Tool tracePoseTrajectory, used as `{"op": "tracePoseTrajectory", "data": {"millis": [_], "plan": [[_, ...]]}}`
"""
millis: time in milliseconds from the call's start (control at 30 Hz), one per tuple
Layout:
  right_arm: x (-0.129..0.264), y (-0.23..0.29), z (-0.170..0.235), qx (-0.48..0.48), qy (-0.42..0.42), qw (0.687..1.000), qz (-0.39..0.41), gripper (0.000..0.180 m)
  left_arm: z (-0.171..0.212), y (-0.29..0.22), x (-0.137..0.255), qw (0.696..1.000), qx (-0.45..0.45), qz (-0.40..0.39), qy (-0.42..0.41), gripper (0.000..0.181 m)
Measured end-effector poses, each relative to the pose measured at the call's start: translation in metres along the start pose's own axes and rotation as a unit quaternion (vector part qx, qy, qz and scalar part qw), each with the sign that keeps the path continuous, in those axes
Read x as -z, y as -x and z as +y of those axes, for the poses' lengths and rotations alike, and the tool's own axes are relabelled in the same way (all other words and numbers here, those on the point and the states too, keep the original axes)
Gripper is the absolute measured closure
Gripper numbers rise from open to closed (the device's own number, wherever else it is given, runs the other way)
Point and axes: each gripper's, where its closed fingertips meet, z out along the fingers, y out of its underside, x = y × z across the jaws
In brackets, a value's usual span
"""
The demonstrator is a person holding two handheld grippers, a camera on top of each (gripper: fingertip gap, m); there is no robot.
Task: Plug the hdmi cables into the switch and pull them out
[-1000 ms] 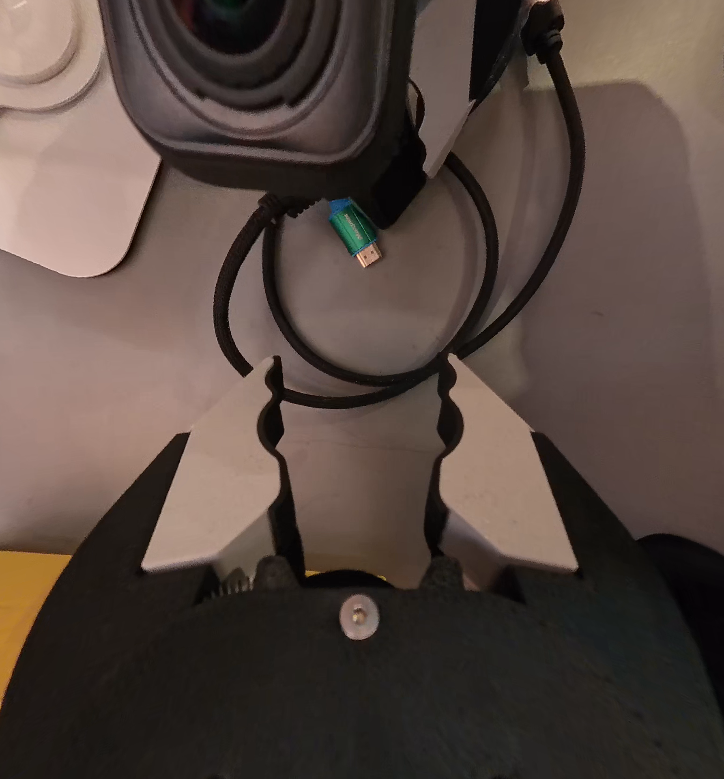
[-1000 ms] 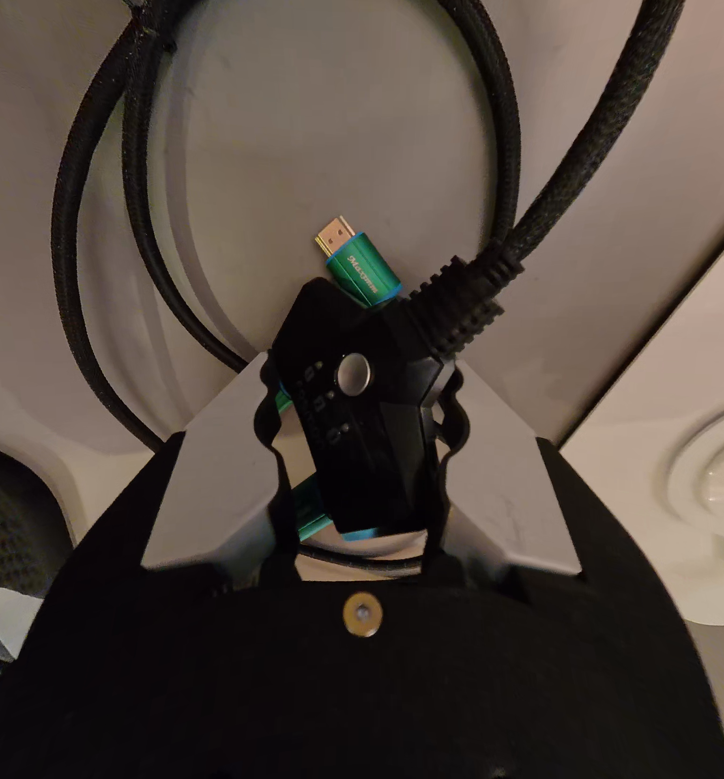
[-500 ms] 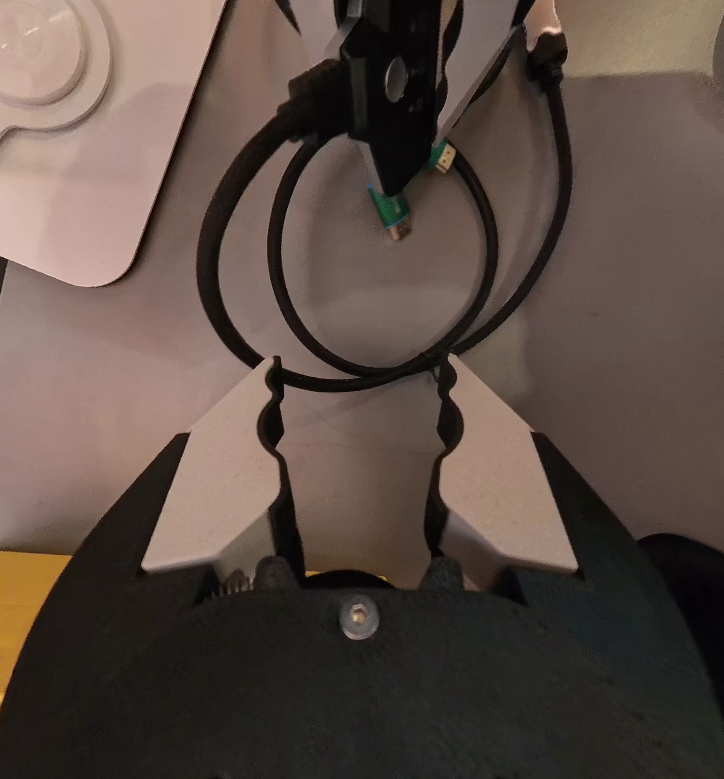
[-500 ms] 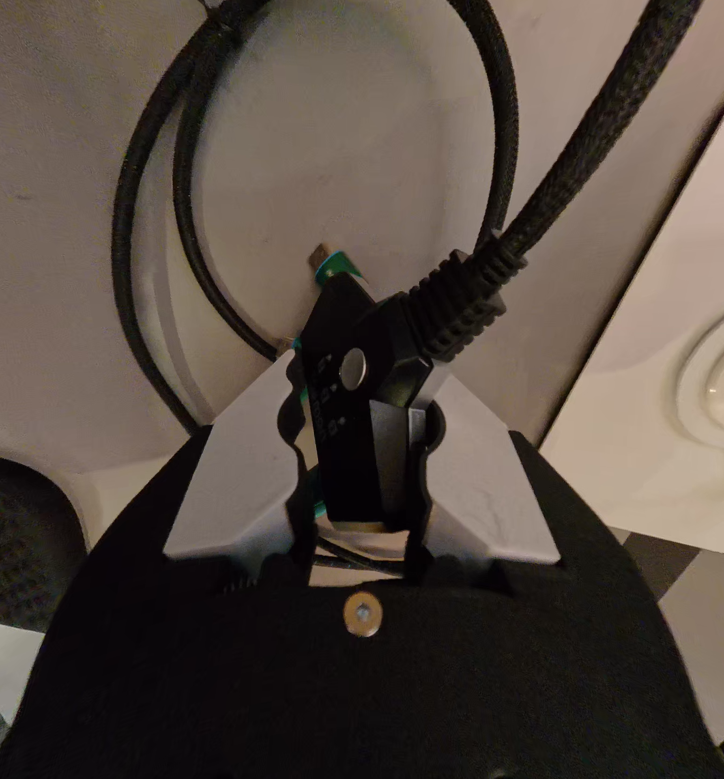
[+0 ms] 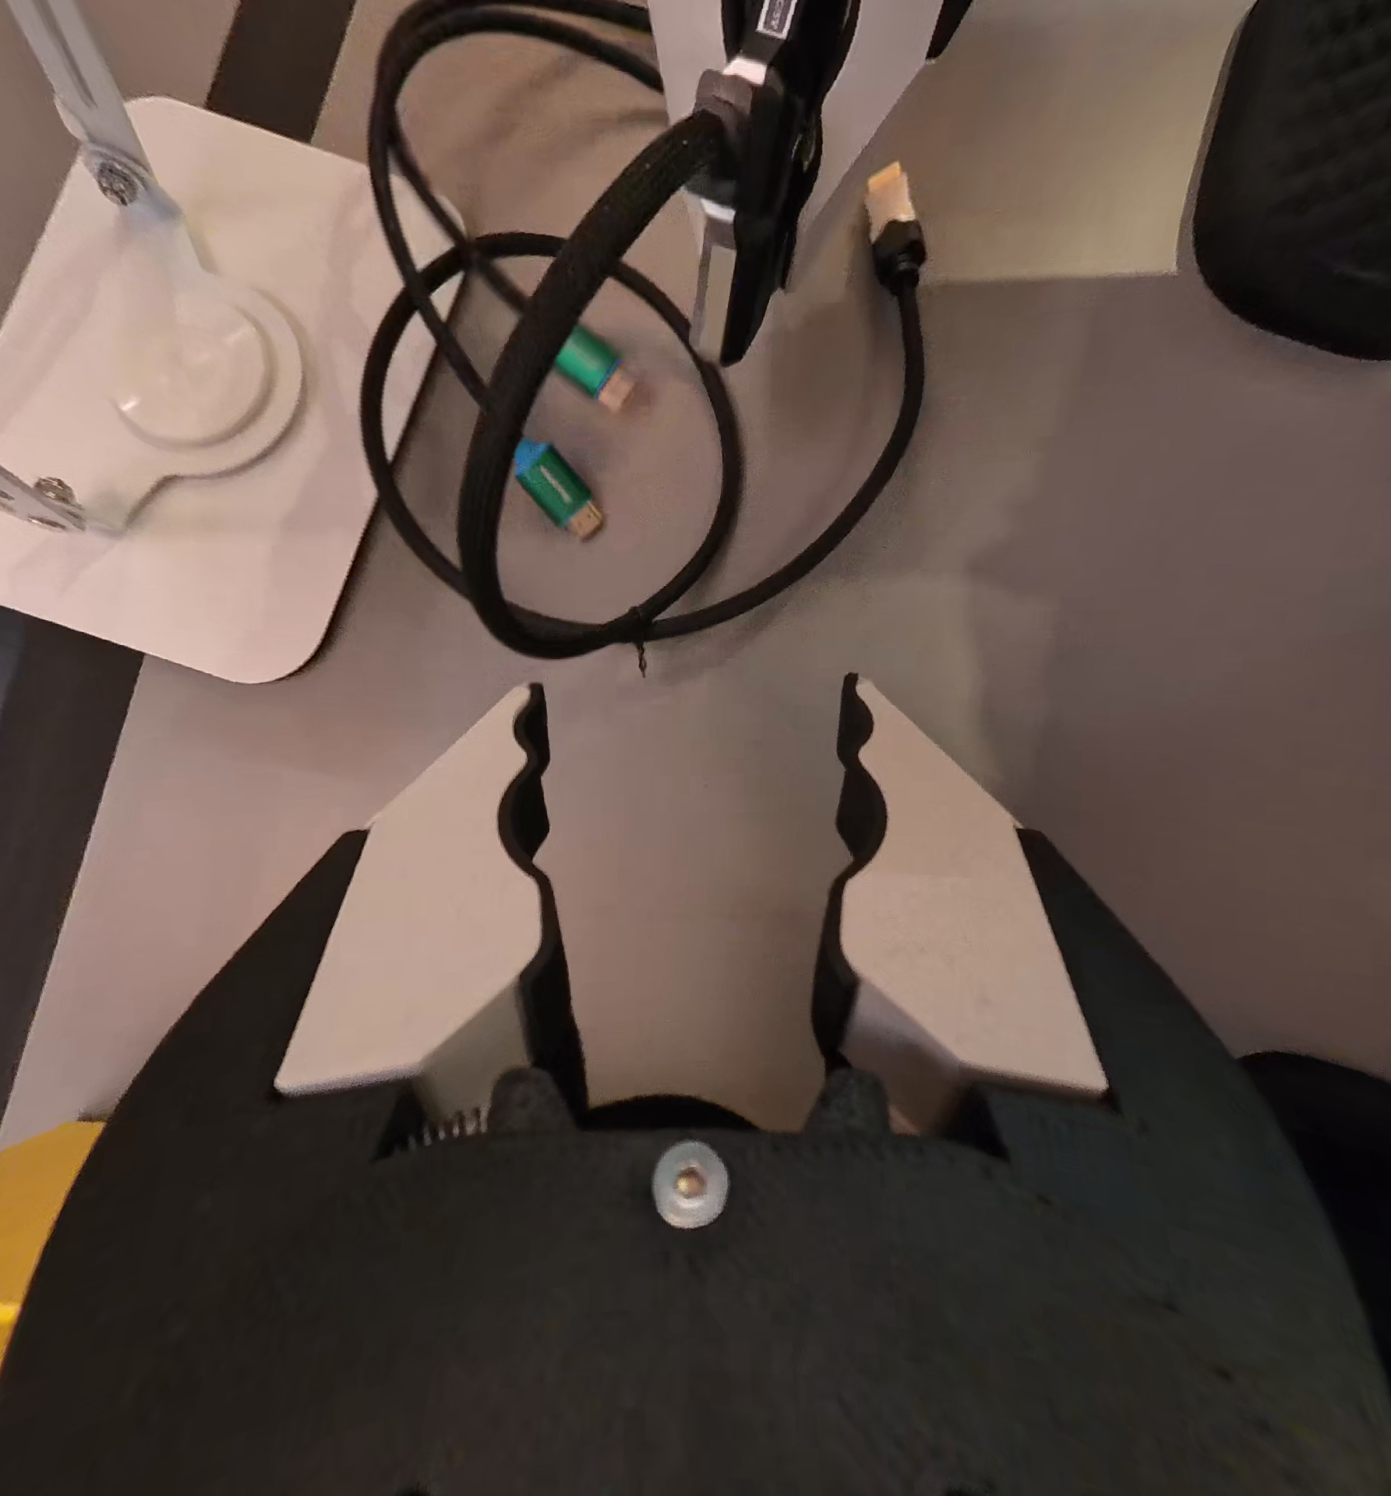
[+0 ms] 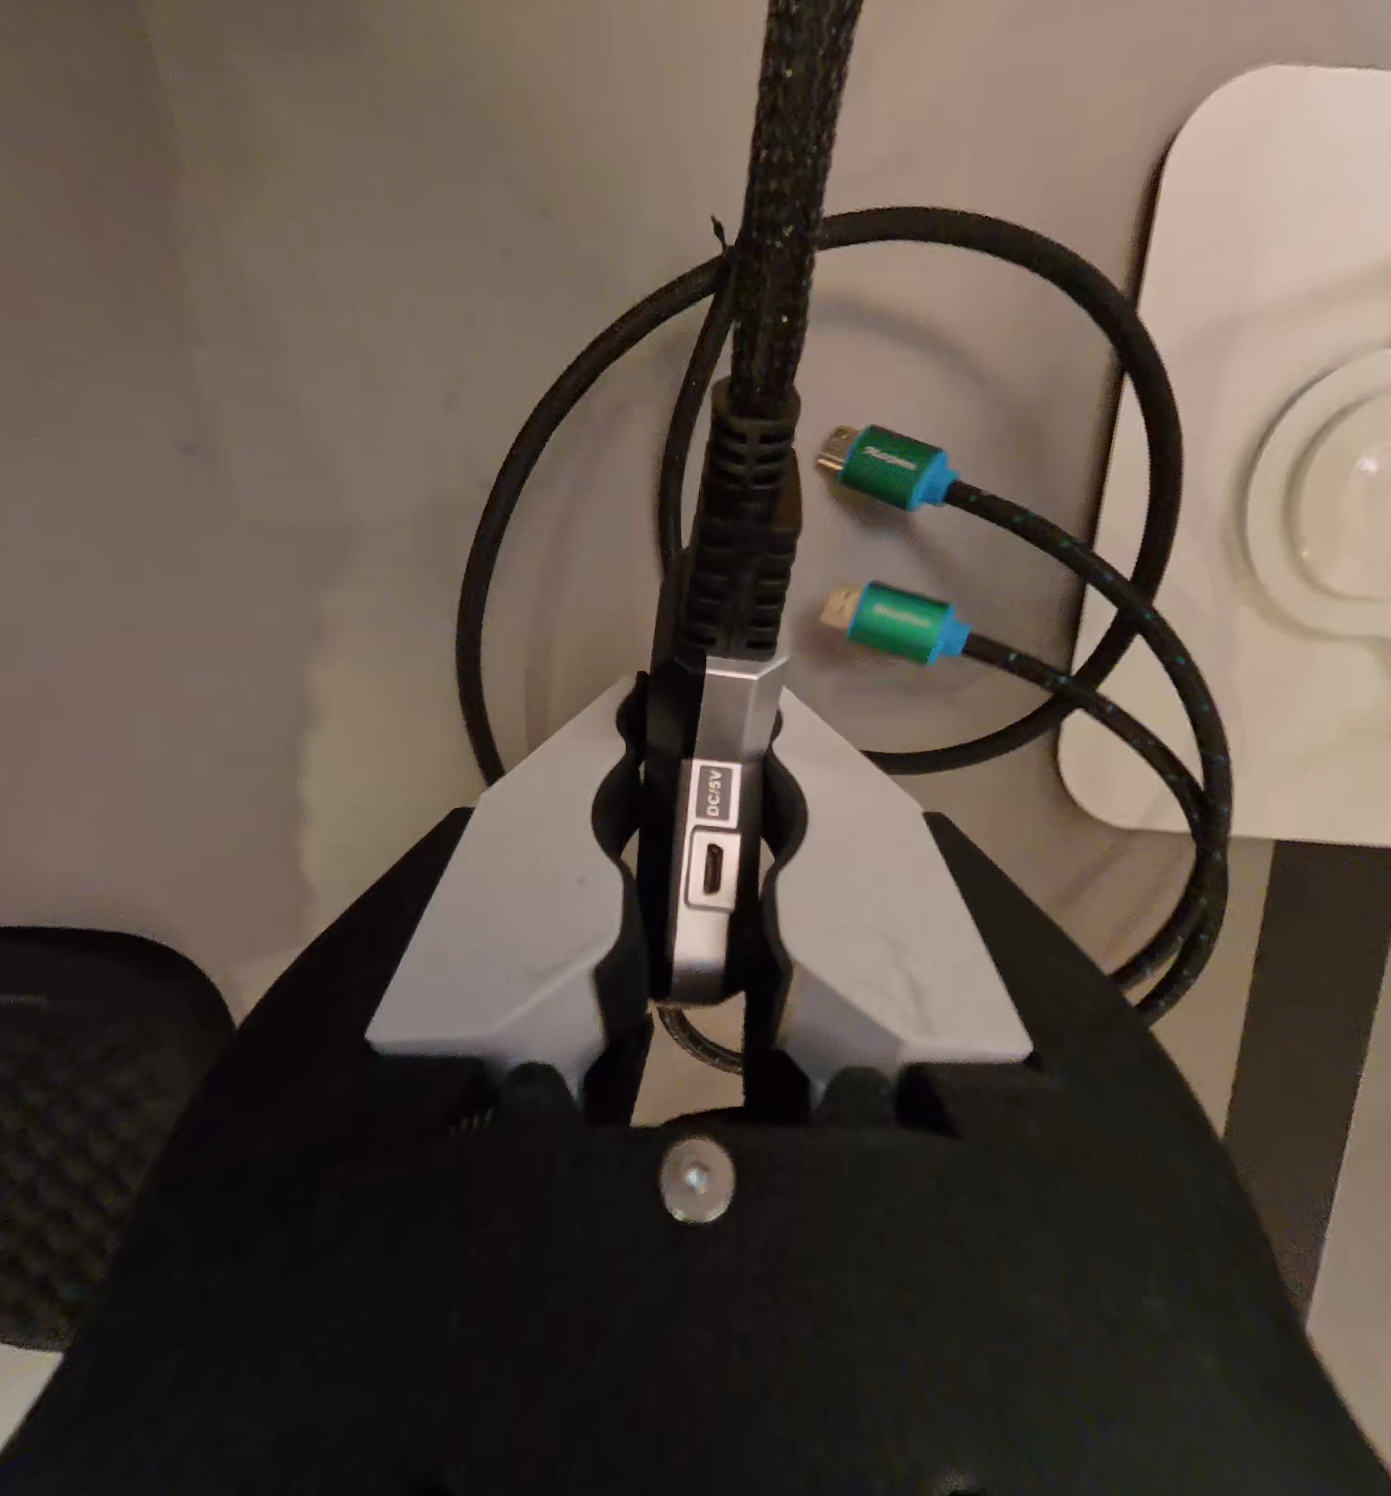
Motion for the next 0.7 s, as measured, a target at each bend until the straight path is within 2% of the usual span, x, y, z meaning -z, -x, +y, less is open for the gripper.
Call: {"op": "tracePoseTrajectory", "data": {"millis": [33,233,400,700], "plan": [[0.0,0.002,0.004,-0.003,0.004,1.0,0.0,0.159,0.0,0.001,0.001,1.0,0.0,-0.004,0.0,0.11],[0.004,0.01,0.005,-0.005,-0.008,1.0,0.006,0.159,0.003,0.003,0.001,1.0,0.002,-0.009,0.006,0.11],[0.017,0.01,0.001,-0.026,-0.053,0.998,0.02,0.159,0.002,0.006,0.004,1.0,0.004,-0.015,0.001,0.109],[0.073,0.01,0.012,-0.083,-0.17,0.98,0.067,0.158,0.002,0.011,0.009,1.0,0.009,-0.027,-0.007,0.109]]}}
